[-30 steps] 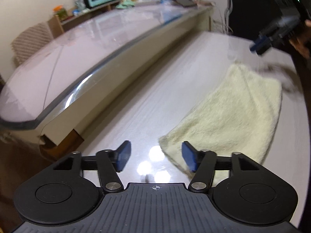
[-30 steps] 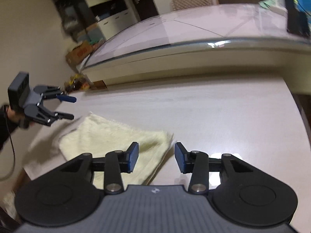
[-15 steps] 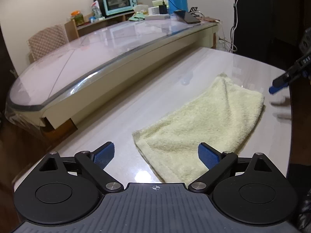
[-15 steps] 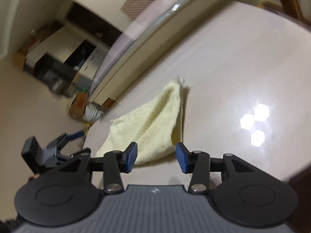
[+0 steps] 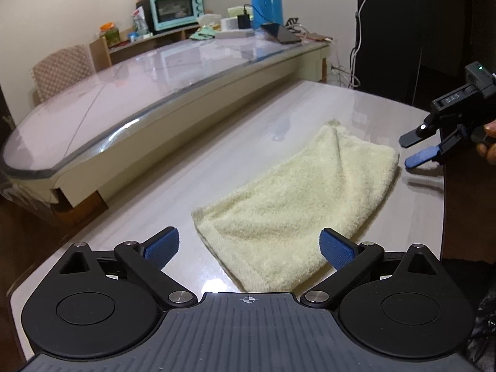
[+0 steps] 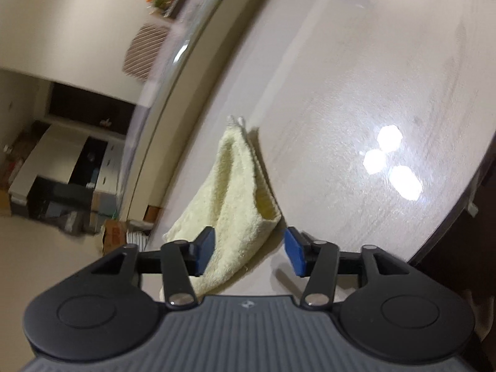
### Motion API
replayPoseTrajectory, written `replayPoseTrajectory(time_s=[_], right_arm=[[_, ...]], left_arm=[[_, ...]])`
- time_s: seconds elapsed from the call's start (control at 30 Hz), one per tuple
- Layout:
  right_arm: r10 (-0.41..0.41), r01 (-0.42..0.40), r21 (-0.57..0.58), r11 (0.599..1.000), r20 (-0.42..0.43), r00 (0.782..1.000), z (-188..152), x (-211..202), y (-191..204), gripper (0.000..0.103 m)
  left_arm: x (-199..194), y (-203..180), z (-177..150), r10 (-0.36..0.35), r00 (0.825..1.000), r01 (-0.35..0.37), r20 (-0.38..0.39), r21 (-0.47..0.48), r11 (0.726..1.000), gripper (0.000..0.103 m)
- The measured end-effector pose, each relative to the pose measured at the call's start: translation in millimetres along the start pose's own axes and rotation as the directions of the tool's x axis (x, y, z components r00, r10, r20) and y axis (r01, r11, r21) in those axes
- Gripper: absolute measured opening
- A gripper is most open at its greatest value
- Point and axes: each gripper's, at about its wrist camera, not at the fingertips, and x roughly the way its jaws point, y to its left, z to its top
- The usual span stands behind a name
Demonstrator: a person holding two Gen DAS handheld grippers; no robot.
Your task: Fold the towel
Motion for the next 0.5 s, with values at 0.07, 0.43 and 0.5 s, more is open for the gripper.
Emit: replayPoseTrajectory(time_s=[0.07, 0.43, 0.5], right_arm=[[-0.002, 0.002, 0.011, 1.000, 0.010, 1.000, -1, 4, 0, 0.056], [-0.032, 0.031, 0.021, 0.999, 0.049, 0.998, -6, 24, 1, 0.022], [-0.040, 0.040, 0.012, 0.999, 0.046, 0.998, -6, 28, 2, 0.011]], left_arm=[[0, 1, -1, -0.006, 1.000, 0.006, 0.006, -0.004, 1.000, 0.101], [8, 4, 3, -0.061, 0.998, 0.061, 0.022, 0.036, 0.998, 0.102], [12, 3, 8, -0.079, 0.997, 0.078, 0.017, 0.057, 0.995, 0.102]])
